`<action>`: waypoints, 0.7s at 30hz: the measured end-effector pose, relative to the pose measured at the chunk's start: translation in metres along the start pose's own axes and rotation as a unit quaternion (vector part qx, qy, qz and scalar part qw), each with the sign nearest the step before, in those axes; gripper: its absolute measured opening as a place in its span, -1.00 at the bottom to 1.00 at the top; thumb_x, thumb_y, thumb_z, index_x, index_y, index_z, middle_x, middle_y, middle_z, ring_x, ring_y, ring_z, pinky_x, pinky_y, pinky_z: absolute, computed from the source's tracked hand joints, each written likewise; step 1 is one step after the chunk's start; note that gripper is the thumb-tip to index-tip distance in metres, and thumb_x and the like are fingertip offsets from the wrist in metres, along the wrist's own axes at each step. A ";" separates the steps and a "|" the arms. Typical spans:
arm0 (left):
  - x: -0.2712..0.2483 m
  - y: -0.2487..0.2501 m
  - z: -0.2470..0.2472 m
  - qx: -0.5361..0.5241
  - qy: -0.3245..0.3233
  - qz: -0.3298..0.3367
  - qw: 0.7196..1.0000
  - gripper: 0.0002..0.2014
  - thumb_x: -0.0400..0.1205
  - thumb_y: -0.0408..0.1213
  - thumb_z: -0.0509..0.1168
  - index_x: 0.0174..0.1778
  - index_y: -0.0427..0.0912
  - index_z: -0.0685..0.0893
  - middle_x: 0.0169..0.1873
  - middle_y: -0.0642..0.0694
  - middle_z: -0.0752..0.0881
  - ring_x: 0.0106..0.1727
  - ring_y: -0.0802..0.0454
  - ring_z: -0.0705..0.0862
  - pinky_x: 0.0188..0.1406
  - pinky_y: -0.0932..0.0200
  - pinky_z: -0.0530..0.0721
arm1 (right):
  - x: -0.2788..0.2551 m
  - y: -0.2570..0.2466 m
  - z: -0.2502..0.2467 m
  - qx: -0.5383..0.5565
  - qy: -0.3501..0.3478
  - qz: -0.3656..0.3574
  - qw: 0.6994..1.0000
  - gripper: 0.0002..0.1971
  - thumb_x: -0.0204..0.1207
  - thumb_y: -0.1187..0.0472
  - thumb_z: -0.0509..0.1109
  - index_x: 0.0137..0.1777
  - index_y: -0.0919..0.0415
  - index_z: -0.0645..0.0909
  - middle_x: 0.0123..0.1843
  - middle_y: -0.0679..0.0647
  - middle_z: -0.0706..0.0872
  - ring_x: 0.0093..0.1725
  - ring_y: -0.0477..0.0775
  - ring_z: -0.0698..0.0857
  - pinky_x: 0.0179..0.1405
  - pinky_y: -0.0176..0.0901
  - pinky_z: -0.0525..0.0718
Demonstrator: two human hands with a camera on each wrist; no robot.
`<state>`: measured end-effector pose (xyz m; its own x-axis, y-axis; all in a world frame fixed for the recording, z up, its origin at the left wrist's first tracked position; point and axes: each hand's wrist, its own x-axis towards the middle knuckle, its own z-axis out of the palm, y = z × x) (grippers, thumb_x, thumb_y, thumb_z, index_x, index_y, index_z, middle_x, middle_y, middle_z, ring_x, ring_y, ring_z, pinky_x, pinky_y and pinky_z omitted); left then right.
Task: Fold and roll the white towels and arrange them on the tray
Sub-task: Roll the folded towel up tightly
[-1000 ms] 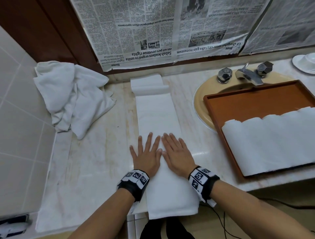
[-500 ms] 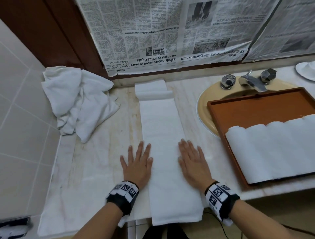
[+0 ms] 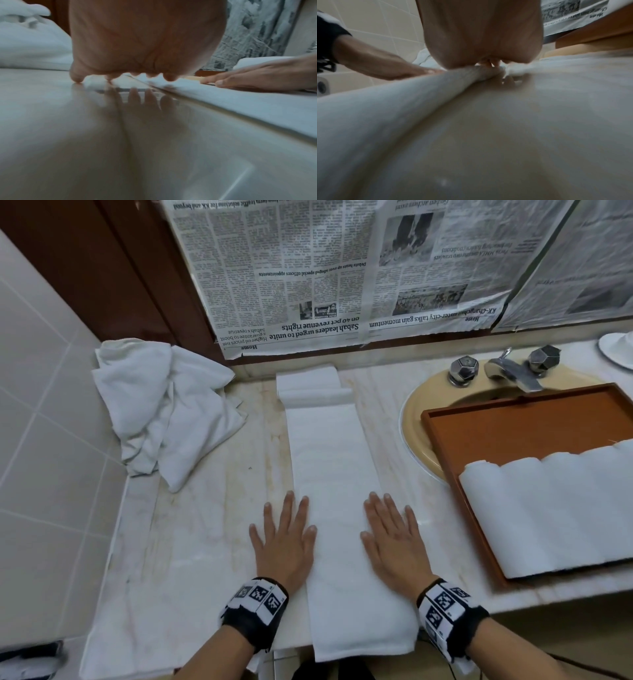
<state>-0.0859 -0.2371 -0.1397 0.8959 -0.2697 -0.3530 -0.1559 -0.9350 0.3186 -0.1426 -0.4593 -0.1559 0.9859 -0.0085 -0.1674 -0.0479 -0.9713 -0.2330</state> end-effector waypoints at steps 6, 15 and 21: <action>0.022 0.015 -0.002 0.072 -0.033 0.054 0.995 -0.44 0.76 0.23 -0.30 0.67 0.37 -0.36 0.65 0.34 -0.42 0.71 -0.07 -0.42 0.62 -0.41 -0.35 | 0.032 -0.028 0.002 -0.009 -0.048 -0.051 0.998 -0.38 0.78 -0.14 -0.17 0.73 0.15 0.21 0.75 0.02 0.20 0.71 0.08 0.23 0.61 0.23 0.03; 0.085 0.007 -0.033 0.072 -0.043 0.012 0.996 -0.39 0.72 0.31 -0.30 0.68 0.36 -0.34 0.65 0.37 -0.40 0.73 -0.11 -0.37 0.61 -0.44 -0.34 | 0.101 -0.026 -0.011 -0.010 -0.048 -0.050 0.998 -0.09 0.44 -0.35 -0.74 0.75 0.05 -0.31 0.73 -0.12 -0.37 0.73 -0.10 -0.31 0.67 0.07 -0.39; 0.058 0.013 -0.031 0.035 -0.021 0.009 0.999 -0.40 0.78 0.19 -0.22 0.72 0.26 -0.27 0.68 0.32 -0.33 0.73 -0.10 -0.35 0.62 -0.42 -0.31 | 0.085 -0.008 -0.016 0.030 -0.030 0.030 0.999 -0.16 0.54 -0.23 -0.49 0.77 0.19 -0.15 0.79 0.01 -0.20 0.76 -0.02 -0.21 0.69 0.05 -0.31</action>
<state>-0.0229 -0.2579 -0.1290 0.8742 -0.2951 -0.3855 -0.2018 -0.9431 0.2644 -0.0555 -0.4557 -0.1533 0.9695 -0.0492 -0.2399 -0.1171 -0.9535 -0.2778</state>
